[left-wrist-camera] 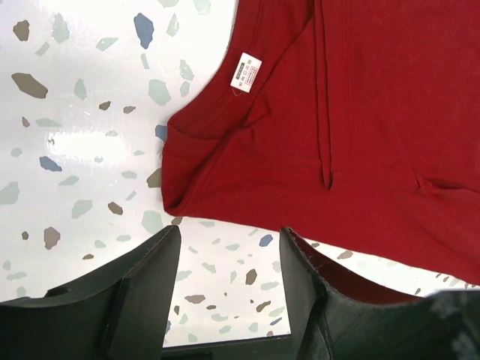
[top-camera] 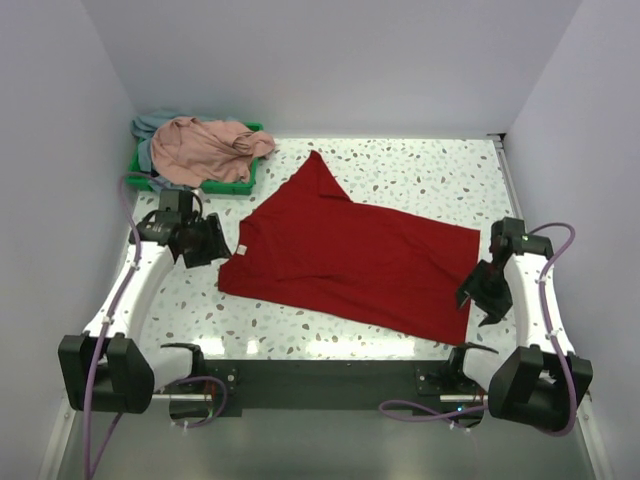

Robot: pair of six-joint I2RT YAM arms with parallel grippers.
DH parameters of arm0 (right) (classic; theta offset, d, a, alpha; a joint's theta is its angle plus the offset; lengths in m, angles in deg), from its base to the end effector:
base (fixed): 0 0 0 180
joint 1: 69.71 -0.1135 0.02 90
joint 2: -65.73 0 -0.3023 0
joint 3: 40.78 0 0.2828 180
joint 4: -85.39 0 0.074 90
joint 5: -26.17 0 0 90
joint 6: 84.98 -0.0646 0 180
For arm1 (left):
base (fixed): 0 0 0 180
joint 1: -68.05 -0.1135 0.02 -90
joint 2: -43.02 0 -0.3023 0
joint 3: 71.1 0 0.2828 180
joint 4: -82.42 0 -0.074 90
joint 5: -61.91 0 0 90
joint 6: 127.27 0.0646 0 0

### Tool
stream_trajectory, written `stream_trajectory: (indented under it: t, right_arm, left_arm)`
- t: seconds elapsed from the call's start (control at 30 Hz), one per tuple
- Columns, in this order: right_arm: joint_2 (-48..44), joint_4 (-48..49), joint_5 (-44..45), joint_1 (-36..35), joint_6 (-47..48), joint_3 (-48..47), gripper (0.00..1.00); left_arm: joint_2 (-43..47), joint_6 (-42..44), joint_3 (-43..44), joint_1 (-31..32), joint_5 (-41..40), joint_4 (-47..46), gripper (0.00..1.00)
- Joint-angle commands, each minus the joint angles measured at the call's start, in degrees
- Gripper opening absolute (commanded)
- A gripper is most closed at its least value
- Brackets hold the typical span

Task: Fold and stack the t-shirts
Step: Fold the tshirt

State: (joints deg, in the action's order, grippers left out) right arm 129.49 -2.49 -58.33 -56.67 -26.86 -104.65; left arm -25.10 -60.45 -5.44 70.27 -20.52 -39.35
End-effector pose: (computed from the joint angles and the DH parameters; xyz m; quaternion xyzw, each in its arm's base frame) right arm 0.1686 -0.0454 0.2470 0.3824 0.9226 -0.0441 0.0270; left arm 0.2569 -0.0185 0.2615 -0.1592 0.9523 -0.1178 0.2322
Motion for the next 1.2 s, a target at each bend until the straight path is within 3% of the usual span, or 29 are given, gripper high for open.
stream_trajectory:
  t: [0.0, 0.13, 0.27, 0.37, 0.7, 1.17]
  right_arm:
    - [-1.5, -3.0, -2.0, 0.0, 1.3, -2.7, 0.63]
    - [-1.9, 0.0, -4.9, 0.0, 3.7, -3.6, 0.65]
    - [-1.3, 4.4, -9.0, 0.0, 3.8, -1.1, 0.63]
    - [-1.2, 7.6, -10.9, -0.4, 3.3, 0.2, 0.62]
    - [-1.8, 12.3, -12.4, -0.8, 2.9, 3.9, 0.61]
    - [-2.4, 12.5, -12.9, -0.8, 2.7, 5.7, 0.61]
  left_arm:
    - [2.2, 1.1, 0.7, -0.3, -0.6, 2.6, 0.60]
    - [0.8, 0.7, 0.6, 1.5, 0.9, -0.8, 0.55]
    - [-3.0, -2.7, -0.1, 12.3, 0.5, -7.3, 0.53]
    - [-7.5, -4.4, -1.0, 15.6, 2.4, -11.8, 0.49]
    - [-19.0, -3.4, -0.1, 18.6, 3.6, -17.4, 0.44]
    - [-25.0, -4.3, 1.0, 23.4, 0.7, -18.3, 0.43]
